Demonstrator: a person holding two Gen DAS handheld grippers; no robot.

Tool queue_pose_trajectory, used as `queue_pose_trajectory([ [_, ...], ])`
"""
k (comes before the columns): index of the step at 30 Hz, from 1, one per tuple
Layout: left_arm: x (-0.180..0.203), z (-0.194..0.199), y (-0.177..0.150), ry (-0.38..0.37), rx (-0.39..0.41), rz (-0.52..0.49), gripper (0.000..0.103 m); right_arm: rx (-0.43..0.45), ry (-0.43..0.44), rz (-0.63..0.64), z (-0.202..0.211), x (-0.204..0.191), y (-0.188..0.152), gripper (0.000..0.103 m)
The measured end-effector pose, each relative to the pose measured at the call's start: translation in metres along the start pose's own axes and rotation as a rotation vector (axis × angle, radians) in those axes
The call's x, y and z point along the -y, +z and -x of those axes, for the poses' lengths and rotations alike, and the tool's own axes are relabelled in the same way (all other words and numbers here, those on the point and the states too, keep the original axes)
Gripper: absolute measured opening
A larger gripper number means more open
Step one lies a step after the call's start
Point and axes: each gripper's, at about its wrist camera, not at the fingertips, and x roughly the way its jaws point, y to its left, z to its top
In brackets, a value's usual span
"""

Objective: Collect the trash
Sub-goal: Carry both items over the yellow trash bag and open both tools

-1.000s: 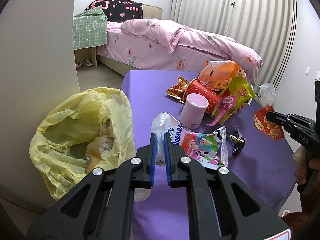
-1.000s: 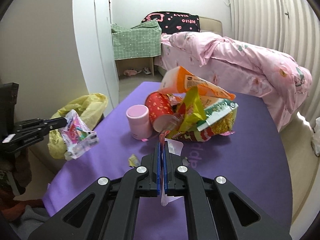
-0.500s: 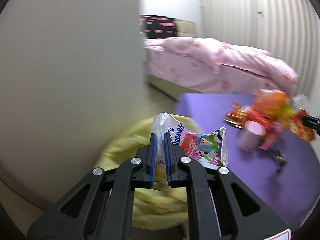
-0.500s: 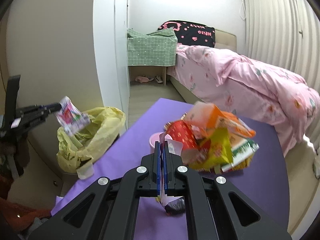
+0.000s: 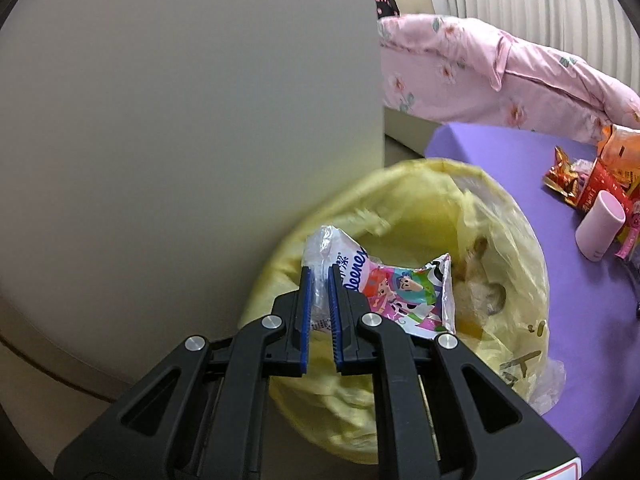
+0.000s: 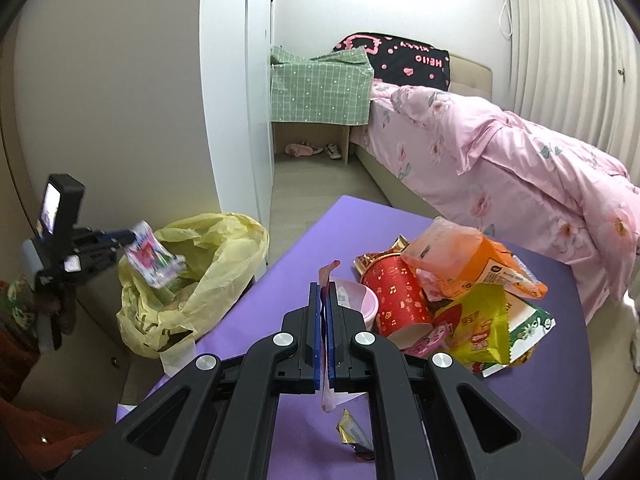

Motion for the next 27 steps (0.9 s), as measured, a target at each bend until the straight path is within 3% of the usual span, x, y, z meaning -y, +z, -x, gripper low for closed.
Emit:
queue_pose_trajectory([
  [2, 0.002, -0.009, -0.002, -0.053, -0.02, 0.031, 0.011, -0.009, 0.003, 0.002, -0.003, -0.001, 0.0, 0.004],
  [5, -0.003, -0.014, -0.002, -0.131, -0.049, 0.091, 0.023, -0.013, 0.005, 0.009, -0.008, -0.006, 0.004, 0.004],
  [11, -0.033, 0.007, -0.002, -0.15, 0.004, 0.188, 0.036, -0.004, 0.052, 0.055, -0.021, -0.032, 0.024, 0.004],
  [19, -0.069, 0.038, -0.02, -0.116, 0.07, 0.29, 0.037, 0.022, 0.228, 0.148, -0.062, -0.113, 0.065, 0.004],
  [27, -0.08, 0.067, -0.045, -0.111, 0.114, 0.303, 0.037, -0.056, 0.303, 0.208, -0.117, -0.174, 0.061, 0.004],
])
